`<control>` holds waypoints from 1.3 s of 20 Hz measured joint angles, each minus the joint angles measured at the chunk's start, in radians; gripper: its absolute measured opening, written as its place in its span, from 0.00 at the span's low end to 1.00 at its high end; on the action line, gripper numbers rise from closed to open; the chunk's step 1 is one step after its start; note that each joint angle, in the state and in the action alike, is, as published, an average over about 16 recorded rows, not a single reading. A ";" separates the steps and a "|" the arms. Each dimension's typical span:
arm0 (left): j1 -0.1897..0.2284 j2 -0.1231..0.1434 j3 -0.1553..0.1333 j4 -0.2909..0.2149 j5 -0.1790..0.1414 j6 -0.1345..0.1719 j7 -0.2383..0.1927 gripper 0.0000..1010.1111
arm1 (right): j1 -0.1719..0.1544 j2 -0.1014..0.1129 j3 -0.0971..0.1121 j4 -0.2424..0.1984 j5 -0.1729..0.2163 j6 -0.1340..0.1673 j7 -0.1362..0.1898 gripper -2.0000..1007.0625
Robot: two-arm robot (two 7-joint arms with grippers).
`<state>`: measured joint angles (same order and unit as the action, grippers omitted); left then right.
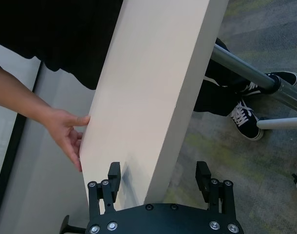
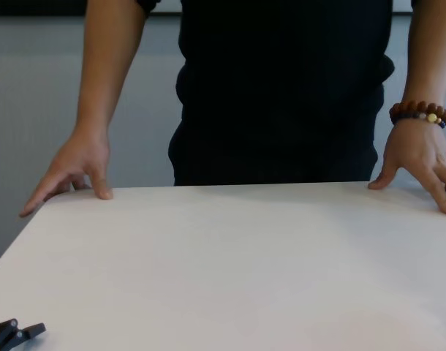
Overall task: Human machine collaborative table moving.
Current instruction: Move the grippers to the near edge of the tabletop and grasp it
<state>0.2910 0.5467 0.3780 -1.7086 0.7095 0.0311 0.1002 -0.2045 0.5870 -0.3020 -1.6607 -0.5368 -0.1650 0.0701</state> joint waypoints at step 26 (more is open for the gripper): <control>-0.001 0.000 0.001 -0.002 0.002 0.008 0.000 0.99 | 0.002 0.002 -0.004 0.001 -0.005 0.006 0.002 0.99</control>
<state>0.2904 0.5464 0.3794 -1.7108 0.7116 0.0387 0.1001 -0.2028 0.5892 -0.3057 -1.6600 -0.5420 -0.1589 0.0719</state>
